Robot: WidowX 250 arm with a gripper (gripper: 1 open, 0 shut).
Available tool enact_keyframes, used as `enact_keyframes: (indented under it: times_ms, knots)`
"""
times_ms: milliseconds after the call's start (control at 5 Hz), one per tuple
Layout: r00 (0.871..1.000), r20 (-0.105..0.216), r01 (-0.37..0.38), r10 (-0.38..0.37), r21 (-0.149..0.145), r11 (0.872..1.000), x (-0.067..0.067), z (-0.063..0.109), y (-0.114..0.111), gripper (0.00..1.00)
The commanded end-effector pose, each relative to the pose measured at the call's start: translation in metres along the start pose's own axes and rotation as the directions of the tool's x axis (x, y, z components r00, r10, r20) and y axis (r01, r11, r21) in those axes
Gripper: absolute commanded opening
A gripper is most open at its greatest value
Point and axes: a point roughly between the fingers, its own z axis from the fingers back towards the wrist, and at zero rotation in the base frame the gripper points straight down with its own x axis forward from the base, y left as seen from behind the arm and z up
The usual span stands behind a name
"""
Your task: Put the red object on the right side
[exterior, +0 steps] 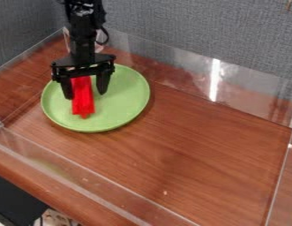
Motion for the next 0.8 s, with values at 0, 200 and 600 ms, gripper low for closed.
enact_keyframes:
  times_ms: [0,200,600]
  knots:
    - [0.998,0.053,-0.023,0.025,-0.028,0.999,0.015,0.014,0.001,0.0]
    - [0.998,0.053,-0.014,0.015,-0.033,0.999,0.015,0.016,0.003,0.0]
    - [0.999,0.053,0.018,-0.015,-0.057,0.998,0.012,0.028,0.007,0.0]
